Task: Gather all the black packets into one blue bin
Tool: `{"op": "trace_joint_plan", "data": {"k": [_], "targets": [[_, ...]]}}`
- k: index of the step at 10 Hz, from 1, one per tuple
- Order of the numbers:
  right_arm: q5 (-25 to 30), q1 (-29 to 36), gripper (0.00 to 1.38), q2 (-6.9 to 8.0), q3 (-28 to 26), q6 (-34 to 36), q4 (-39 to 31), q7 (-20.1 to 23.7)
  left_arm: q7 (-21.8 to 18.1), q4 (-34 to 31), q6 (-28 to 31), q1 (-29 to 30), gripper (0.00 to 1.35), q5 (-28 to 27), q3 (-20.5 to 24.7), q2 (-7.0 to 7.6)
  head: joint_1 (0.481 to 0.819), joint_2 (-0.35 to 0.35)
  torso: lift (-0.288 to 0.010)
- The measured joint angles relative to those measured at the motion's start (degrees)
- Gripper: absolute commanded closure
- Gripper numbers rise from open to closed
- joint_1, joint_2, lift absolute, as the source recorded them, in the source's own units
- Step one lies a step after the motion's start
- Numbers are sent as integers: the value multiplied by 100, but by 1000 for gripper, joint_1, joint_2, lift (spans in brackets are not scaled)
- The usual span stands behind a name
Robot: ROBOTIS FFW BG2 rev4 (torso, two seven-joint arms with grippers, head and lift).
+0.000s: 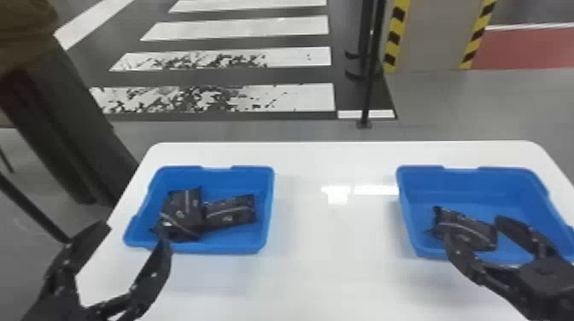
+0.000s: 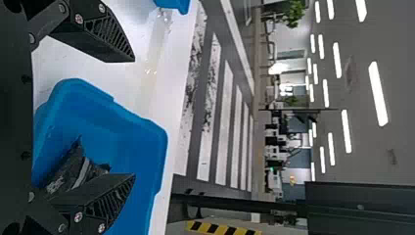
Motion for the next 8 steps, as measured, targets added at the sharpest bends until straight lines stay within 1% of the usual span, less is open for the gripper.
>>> {"op": "trace_joint_plan", "data": {"k": [1,2,4,6,7,8], "targets": [[215,-234,186,-108,-31,594,-57,117,-2,-274,-20,322,150,156,-11,-67,695,56,-110],[421,-499,186,-229,-34,1161,-89,218,-3,-607,-7,687,150,315,-31,-96,695,46,-110],[680,-923,186,-403,-13,2046,-100,292,-4,-1171,121,1396,150,583,-54,-97,695,-12,-110],[743,-1270,183,-578,92,2805,115,370,-18,-1261,217,1578,150,749,-122,-95,695,-38,-110],[739,-1519,183,-684,269,3093,363,426,-27,-1263,234,1575,150,759,-120,-96,695,-33,-110],[727,-1766,183,-769,438,3217,637,439,-42,-1263,274,1541,150,760,-119,-78,695,-24,-110]]}}
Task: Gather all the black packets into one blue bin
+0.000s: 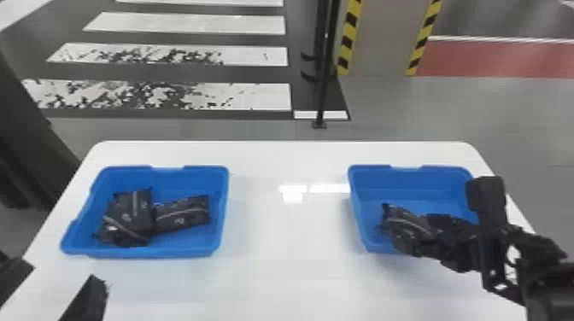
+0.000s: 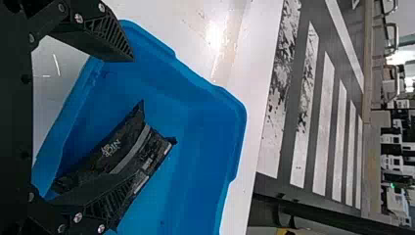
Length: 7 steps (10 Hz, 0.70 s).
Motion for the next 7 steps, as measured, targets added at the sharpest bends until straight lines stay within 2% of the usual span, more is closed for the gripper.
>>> {"op": "trace_joint_plan", "data": {"k": [4,7], "targets": [[38,-803,191,-204,156,72,965,33,-87,87,175,-224,150,1,-17,9,695,-53,-110],[85,-986,191,-278,156,266,1262,69,-126,188,237,-409,151,1,-11,8,695,-76,-110]]}}
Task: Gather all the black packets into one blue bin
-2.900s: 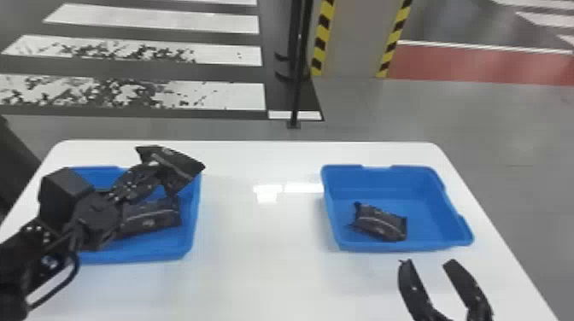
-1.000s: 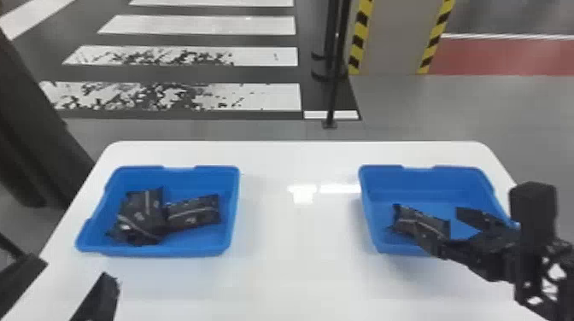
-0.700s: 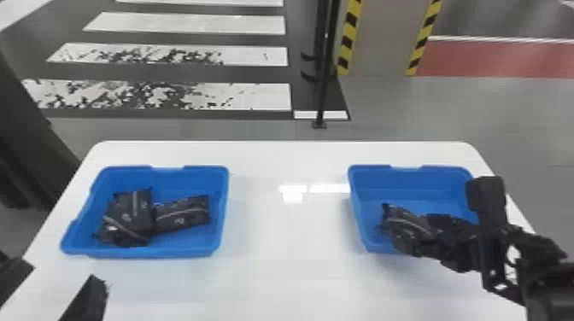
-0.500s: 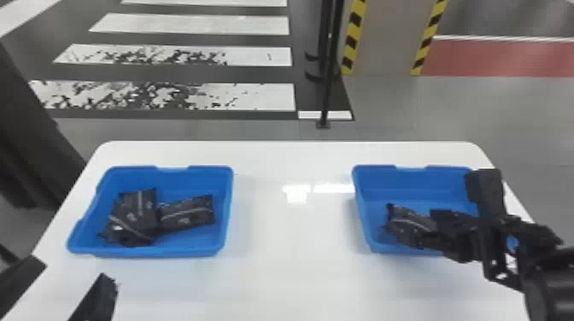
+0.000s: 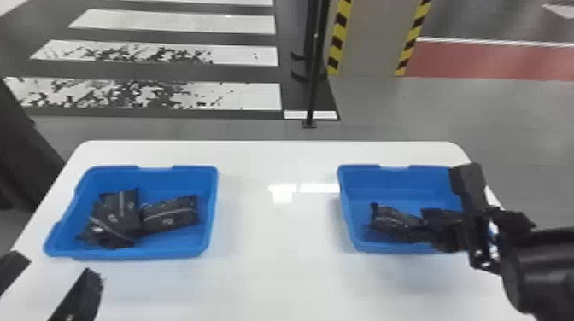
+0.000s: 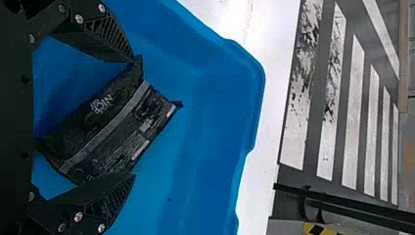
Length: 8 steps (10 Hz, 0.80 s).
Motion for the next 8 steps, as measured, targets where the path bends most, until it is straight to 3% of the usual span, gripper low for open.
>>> {"op": "trace_joint_plan", "data": {"k": [5,6,8], "targets": [[-117,-398,243,-140,126,321,729,31,-92,177,80,-271,151,-30,-28,-5,695,-99,-110],[-159,-486,312,-161,161,373,907,35,-103,222,86,-329,151,-33,-40,-6,695,-101,-110],[-186,-622,949,-184,182,356,1144,30,-119,299,97,-418,151,-34,-60,-8,695,-106,-110]]}}
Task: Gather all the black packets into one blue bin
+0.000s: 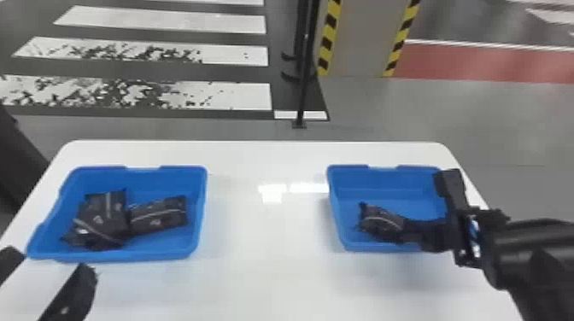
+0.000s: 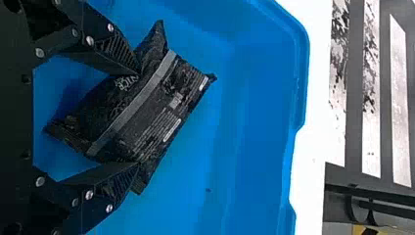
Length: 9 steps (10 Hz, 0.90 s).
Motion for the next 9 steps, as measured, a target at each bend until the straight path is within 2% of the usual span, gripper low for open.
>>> {"op": "trace_joint_plan", "data": {"k": [1,2,4,7,9], "targets": [[-16,-37,1061,0,-4,-169,81,-8,-6,37,0,-25,151,0,-4,0,695,-106,-110],[-21,-50,1283,6,-8,-374,133,-25,-13,62,0,-43,151,0,-6,0,695,-105,-110],[4,-13,1277,48,-113,-938,156,-83,-19,75,-6,-70,150,1,3,2,695,-104,-110],[17,204,1277,107,-304,-1330,74,-82,-103,76,274,-277,151,50,17,49,695,-116,-110],[20,651,1277,232,-642,-1474,-619,-82,-177,113,708,-620,151,238,-132,160,695,-138,-110]]}}
